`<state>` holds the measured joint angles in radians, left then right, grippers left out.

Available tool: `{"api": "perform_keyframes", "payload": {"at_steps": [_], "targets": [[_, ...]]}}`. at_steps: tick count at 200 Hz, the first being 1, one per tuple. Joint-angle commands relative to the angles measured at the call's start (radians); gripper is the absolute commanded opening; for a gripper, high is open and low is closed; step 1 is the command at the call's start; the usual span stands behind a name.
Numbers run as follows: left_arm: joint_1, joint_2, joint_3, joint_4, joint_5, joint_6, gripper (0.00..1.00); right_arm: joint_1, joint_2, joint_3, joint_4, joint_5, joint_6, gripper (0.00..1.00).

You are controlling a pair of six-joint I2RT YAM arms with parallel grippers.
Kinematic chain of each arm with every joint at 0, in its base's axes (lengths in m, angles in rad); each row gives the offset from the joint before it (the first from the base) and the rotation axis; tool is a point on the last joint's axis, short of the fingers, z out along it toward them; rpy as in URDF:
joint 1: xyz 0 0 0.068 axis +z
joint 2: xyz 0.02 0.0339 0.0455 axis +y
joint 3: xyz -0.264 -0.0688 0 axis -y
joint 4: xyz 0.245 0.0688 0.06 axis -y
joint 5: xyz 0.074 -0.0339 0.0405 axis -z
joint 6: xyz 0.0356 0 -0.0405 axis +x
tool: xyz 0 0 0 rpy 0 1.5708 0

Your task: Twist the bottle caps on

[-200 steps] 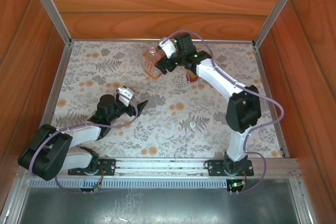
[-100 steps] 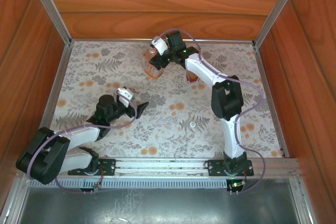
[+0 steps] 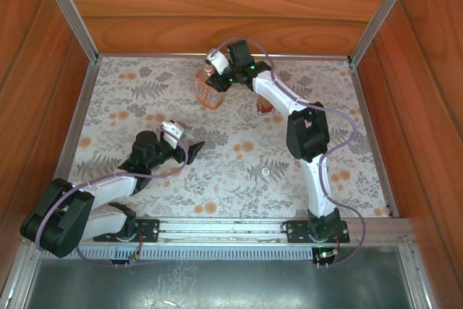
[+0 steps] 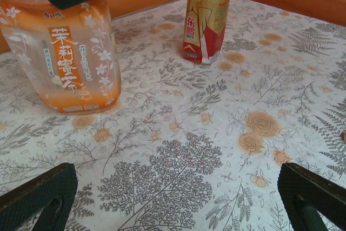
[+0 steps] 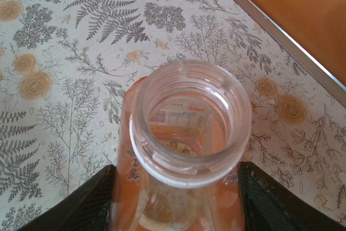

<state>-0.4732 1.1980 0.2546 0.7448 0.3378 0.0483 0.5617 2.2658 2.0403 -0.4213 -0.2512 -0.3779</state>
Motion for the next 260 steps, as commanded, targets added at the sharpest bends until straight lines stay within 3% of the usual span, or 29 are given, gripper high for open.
{"api": "perform_keyframes", "payload": {"at_steps": [1,82,140,197,260], "targets": [[0.006,-0.013,0.007,-0.022,0.006,0.008,1.00,-0.004,0.000,0.009,-0.018,-0.047,-0.029,0.51],[0.005,-0.029,0.029,-0.039,0.012,0.039,1.00,-0.010,-0.266,-0.354,0.087,-0.268,-0.201,0.48],[0.006,-0.027,0.047,-0.047,0.047,0.108,1.00,-0.025,-0.479,-0.597,0.030,-0.374,-0.335,0.46],[0.005,0.048,0.108,-0.070,0.286,0.275,0.95,-0.025,-0.597,-0.727,-0.162,-0.441,-0.589,0.45],[-0.014,0.221,0.239,-0.103,0.516,0.282,0.91,-0.014,-0.696,-0.849,-0.185,-0.380,-0.633,0.49]]}}
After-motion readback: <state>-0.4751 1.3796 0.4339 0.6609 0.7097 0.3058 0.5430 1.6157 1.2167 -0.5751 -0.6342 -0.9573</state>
